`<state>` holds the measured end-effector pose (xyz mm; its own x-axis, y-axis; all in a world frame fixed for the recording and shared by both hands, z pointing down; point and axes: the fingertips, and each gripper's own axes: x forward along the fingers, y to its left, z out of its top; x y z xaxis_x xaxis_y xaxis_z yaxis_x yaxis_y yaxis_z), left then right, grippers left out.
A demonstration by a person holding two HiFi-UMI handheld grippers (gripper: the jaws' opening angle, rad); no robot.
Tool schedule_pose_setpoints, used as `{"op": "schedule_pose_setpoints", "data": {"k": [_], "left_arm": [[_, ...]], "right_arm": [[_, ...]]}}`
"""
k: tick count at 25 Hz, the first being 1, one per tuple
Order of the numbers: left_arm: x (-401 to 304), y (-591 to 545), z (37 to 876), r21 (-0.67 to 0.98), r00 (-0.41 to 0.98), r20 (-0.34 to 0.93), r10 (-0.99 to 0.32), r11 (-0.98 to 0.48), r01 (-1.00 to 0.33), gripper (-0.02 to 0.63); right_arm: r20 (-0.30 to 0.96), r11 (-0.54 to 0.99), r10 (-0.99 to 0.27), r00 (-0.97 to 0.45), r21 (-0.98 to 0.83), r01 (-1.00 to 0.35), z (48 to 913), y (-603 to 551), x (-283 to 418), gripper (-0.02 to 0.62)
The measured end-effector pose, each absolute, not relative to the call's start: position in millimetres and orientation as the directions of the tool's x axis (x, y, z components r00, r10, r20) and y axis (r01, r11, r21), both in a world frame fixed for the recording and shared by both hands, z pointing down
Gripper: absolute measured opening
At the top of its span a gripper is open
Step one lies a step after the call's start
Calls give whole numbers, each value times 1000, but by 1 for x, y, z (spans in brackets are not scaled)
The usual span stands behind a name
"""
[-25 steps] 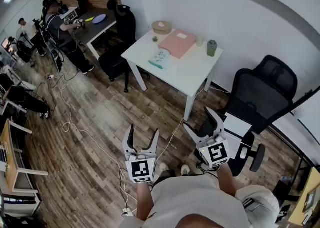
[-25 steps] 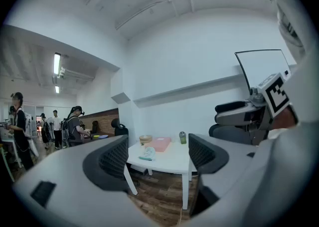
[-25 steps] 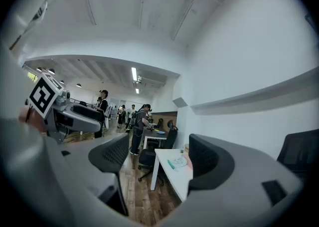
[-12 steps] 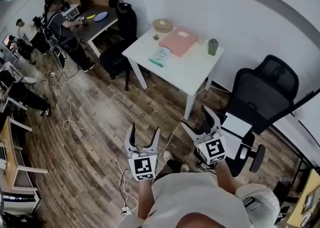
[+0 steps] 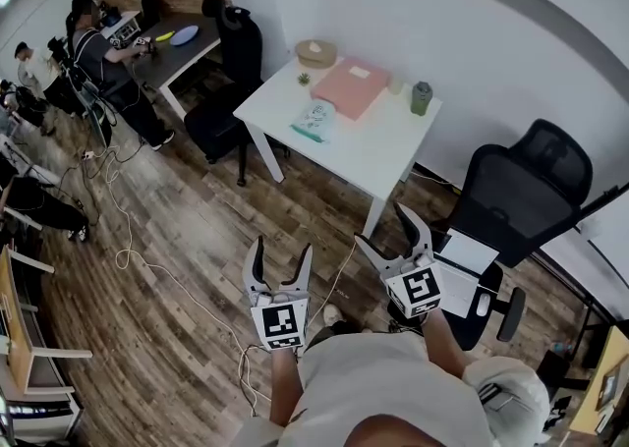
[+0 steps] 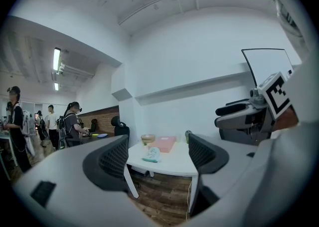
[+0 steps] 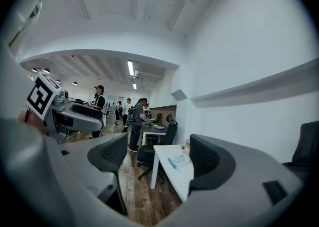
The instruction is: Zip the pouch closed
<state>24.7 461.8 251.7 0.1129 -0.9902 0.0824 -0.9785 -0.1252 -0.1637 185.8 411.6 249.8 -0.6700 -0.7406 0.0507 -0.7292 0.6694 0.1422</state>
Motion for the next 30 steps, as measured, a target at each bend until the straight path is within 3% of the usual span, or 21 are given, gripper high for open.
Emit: {"op": "schedule_pose_setpoints", "data": {"k": [16, 30], "left_arm": [[-33, 376, 263, -150, 174, 87, -981, -186, -971, 376], [-37, 261, 271, -192, 195, 120, -973, -216, -957, 374]], "right_arm": [[89, 624, -781, -618, 157, -766, 264, 340, 129, 385], [89, 634, -773, -628, 116, -765, 277, 226, 113, 385]]}}
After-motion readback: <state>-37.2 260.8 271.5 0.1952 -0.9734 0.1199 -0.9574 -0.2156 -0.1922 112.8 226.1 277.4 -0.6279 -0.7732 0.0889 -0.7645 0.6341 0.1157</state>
